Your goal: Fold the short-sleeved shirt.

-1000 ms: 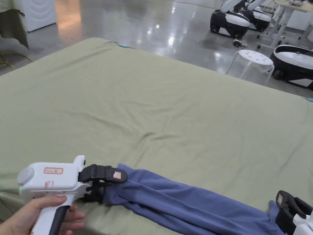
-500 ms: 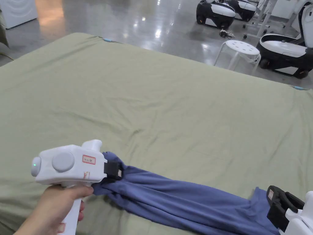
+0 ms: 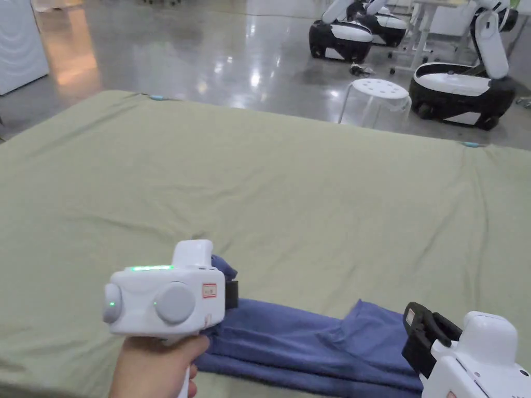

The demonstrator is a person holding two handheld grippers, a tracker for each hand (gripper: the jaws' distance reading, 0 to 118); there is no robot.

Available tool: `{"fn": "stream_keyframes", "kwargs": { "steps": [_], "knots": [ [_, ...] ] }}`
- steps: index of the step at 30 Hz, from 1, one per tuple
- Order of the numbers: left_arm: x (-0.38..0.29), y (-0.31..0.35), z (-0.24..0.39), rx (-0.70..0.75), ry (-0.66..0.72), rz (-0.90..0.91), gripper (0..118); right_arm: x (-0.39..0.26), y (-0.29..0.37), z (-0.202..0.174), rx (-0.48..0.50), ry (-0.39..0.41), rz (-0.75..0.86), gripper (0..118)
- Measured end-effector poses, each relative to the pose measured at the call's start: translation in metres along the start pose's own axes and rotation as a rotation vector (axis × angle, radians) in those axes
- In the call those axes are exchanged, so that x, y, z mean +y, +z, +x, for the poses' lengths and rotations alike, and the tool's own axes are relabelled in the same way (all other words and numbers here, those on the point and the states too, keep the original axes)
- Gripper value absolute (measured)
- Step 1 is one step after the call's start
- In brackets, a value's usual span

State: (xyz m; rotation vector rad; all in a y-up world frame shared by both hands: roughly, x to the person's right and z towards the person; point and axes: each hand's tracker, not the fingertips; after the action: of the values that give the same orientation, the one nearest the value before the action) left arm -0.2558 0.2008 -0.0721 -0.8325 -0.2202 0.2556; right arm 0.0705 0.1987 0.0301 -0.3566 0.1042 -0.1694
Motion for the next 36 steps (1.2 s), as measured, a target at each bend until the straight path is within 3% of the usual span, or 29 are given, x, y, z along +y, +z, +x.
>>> {"fn": "stream_keyframes", "kwargs": {
  "steps": [5, 6, 8, 9, 10, 14, 19, 21, 24, 28, 30, 32, 34, 36],
  "knots": [
    [-0.029, -0.084, 0.046, 0.112, -0.035, -0.133, 12, -0.004, 0.010, 0.018, -0.019, -0.043, 0.007, 0],
    [-0.034, -0.092, 0.047, 0.107, -0.026, -0.137, 18, -0.005, 0.011, 0.020, -0.022, -0.044, 0.007, 0],
    [-0.035, -0.086, 0.042, -0.012, -0.041, -0.101, 49, -0.005, 0.014, 0.024, -0.033, -0.042, 0.007, 1],
    [-0.032, -0.081, 0.042, -0.054, -0.046, -0.109, 57, -0.004, 0.016, 0.025, -0.033, -0.040, 0.009, 1],
    [-0.022, -0.068, 0.043, -0.091, -0.036, -0.105, 58, -0.003, 0.018, 0.026, -0.029, -0.037, 0.013, 1],
    [-0.002, -0.001, 0.010, -0.318, 0.025, 0.051, 58, -0.001, 0.025, 0.025, -0.015, -0.020, 0.021, 1],
    [0.000, 0.031, -0.034, -0.185, 0.112, 0.158, 57, -0.001, 0.027, 0.025, -0.004, -0.044, 0.022, 1],
    [-0.007, 0.014, -0.042, -0.233, 0.146, 0.092, 53, -0.001, 0.025, 0.025, -0.008, -0.047, 0.022, 1],
    [-0.023, -0.027, -0.008, -0.186, 0.089, -0.064, 16, -0.002, 0.023, 0.025, -0.012, -0.051, 0.009, 1],
    [-0.055, -0.078, 0.035, -0.313, 0.100, -0.157, 14, -0.003, 0.022, 0.026, -0.031, -0.023, -0.009, 1],
    [-0.061, -0.077, 0.057, -0.330, -0.025, -0.136, 14, -0.005, 0.022, 0.028, -0.044, -0.007, -0.017, 1],
    [-0.058, -0.065, 0.062, -0.255, -0.079, -0.109, 14, -0.004, 0.021, 0.029, -0.047, -0.008, -0.029, 1],
    [-0.050, -0.037, 0.046, -0.300, -0.053, -0.023, 14, -0.003, 0.020, 0.026, -0.050, 0.003, -0.031, 1],
    [-0.045, -0.013, 0.033, -0.235, -0.091, 0.037, 14, -0.003, 0.019, 0.020, -0.047, 0.022, -0.024, 1]
  ]
}}
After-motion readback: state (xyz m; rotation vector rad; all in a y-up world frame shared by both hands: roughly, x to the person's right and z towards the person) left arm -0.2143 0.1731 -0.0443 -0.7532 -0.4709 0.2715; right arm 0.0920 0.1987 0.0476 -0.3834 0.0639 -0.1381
